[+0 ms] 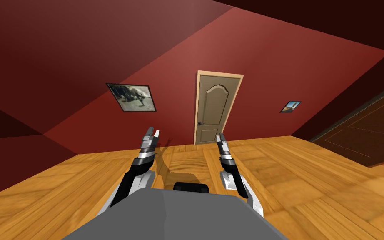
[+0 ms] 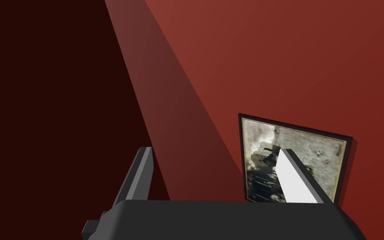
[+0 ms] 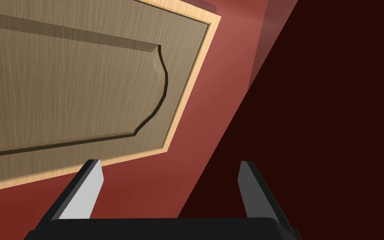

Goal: Pull the door open

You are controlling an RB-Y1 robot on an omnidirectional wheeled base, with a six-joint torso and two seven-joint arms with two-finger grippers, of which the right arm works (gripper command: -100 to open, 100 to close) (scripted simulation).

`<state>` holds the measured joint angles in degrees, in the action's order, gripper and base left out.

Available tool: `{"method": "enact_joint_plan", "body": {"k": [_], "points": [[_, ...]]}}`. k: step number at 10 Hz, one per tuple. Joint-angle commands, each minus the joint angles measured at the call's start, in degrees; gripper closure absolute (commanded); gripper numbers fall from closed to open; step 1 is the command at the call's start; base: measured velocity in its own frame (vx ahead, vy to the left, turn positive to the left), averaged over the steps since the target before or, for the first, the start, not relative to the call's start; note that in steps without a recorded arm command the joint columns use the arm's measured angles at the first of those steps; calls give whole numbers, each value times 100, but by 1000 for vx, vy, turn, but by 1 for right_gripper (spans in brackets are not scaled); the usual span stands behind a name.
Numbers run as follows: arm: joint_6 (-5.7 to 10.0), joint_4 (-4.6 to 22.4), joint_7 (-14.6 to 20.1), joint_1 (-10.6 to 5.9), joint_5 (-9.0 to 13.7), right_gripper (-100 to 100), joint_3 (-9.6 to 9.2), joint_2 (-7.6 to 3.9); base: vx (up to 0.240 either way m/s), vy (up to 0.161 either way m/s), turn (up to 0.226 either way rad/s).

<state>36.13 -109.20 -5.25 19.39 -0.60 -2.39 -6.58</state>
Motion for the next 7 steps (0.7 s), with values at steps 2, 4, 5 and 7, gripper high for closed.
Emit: {"method": "enact_joint_plan", "body": {"k": [2,4,5,7], "points": [[-7,390,55,-176,65,-100,-7,-76,100,5,57],[7,700,109,-291,124,-100,-5,-148,107,-6,61],[13,856,136,-349,154,-100,-5,-184,88,2,50],[26,1167,191,-464,213,-100,-3,-256,100,-3,64]]}}
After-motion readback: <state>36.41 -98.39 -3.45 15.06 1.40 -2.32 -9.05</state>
